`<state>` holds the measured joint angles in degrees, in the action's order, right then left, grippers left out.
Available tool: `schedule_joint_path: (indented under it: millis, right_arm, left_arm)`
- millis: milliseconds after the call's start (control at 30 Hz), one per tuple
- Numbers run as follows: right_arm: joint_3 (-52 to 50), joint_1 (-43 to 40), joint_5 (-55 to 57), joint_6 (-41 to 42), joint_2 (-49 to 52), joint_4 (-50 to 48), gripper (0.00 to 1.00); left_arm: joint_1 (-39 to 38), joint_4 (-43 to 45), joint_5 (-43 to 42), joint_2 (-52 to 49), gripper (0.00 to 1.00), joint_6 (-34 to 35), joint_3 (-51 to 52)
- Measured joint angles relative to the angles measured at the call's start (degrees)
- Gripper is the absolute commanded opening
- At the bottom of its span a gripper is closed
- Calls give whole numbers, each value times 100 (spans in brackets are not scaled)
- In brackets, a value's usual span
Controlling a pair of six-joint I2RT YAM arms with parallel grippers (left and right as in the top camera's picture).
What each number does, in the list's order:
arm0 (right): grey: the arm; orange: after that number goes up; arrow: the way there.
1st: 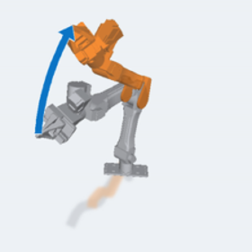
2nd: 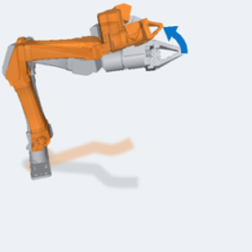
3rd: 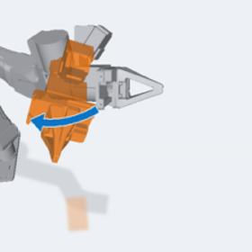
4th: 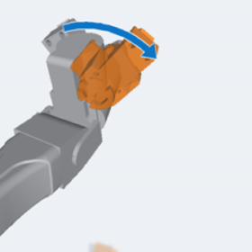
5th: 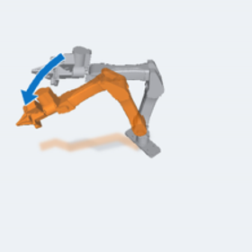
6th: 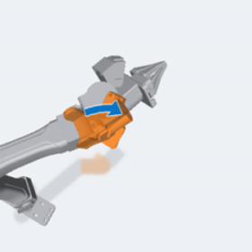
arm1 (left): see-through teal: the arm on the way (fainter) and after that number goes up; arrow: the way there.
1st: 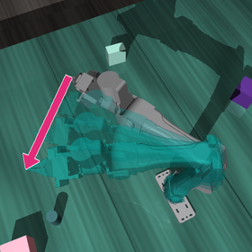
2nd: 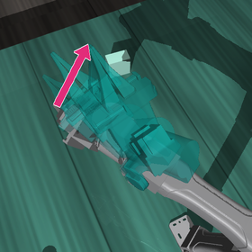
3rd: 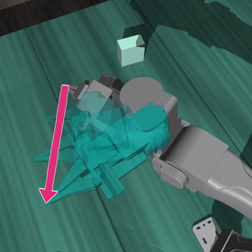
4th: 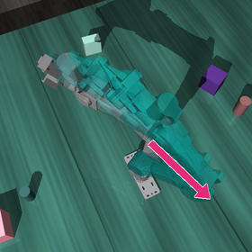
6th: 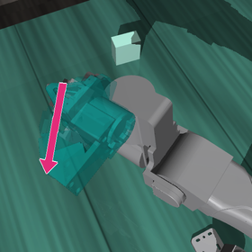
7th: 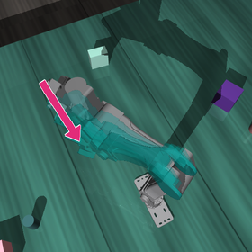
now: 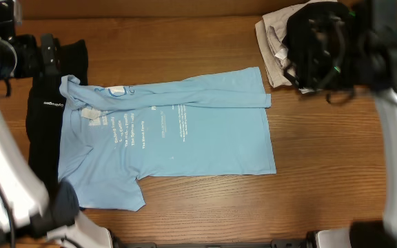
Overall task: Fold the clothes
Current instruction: 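Move the left gripper to the shirt's lower left hem and grasp it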
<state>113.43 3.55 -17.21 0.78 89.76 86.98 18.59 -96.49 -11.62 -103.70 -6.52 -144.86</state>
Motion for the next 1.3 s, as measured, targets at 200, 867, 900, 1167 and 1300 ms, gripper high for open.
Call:
schedule_joint_path:
  millis: [200, 867, 900, 1167, 1300]
  right_arm:
    - [-142, 345, 879, 977, -807, 741, 66]
    - [-4164, 444, 627, 2288, -2063, -1167, 92]
    - [-4197, 444, 608, 2299, -2044, -1202, 91]
    - [-4236, 444, 562, 2299, -2024, -1408, 86]
    - [-4236, 444, 560, 2299, -2022, -1408, 85]
  left_arm:
    - [-350, -4, -22, 1530, 100, 227, 863]
    - [-352, 2776, -2, 4052, 100, 3171, 9519]
    - [-352, 2909, -4, 3998, 99, 3272, 9818]
    - [-352, 3932, -7, 3591, 92, 3963, 11403]
    - [-352, 4157, 149, 3589, 84, 4273, 11562]
